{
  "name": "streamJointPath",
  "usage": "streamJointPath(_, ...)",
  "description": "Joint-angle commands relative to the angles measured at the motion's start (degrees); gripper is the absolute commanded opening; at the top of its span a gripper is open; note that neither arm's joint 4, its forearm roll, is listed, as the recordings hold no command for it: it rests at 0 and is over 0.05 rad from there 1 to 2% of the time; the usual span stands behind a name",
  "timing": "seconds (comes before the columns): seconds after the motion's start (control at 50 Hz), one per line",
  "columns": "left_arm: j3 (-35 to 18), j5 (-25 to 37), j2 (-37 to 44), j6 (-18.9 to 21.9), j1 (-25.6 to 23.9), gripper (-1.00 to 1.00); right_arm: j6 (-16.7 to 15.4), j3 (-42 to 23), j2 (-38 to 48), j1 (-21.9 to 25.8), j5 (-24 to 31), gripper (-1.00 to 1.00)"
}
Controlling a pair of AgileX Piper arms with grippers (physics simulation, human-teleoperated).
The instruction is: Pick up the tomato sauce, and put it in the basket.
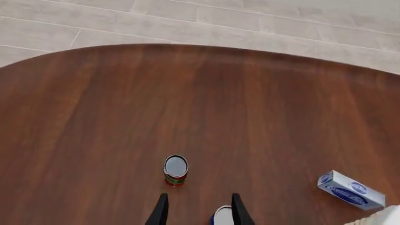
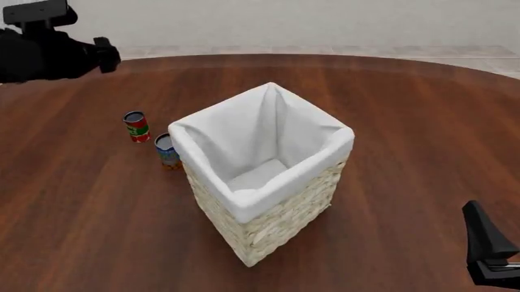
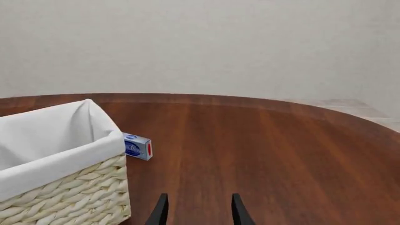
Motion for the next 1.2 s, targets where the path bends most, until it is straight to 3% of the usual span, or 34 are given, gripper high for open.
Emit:
streamJointPath(0.02,-4.9,2.9,6.2,-0.7,-1.9,1.0,0.0,0.0,0.0,0.0,0.0,1.0)
streamJointPath(0.06,-5.6,3.5,7.2,-2.0,-1.8,1.0,0.0,0.0,0.0,0.0,0.0,1.0)
streamJointPath(0.4,-16.1,7.2,16.1,5.2,2.5,1.0,0.0,0.0,0.0,0.0,0.0,1.0)
streamJointPath(0.56,-18.8,7.4,20.2,5.2,3.9,1.0,0.0,0.0,0.0,0.0,0.0,1.0)
streamJointPath(0.6,-18.8,6.8,20.6,6.9,3.6,1.0,0.0,0.0,0.0,0.0,0.0,1.0)
streamJointPath(0.72,-19.3,6.5,22.2,6.9,3.9,1.0,0.0,0.0,0.0,0.0,0.0,1.0)
streamJointPath(1.2,-19.2,4.8,28.1,4.6,2.4,1.0,0.0,0.0,0.0,0.0,0.0,1.0)
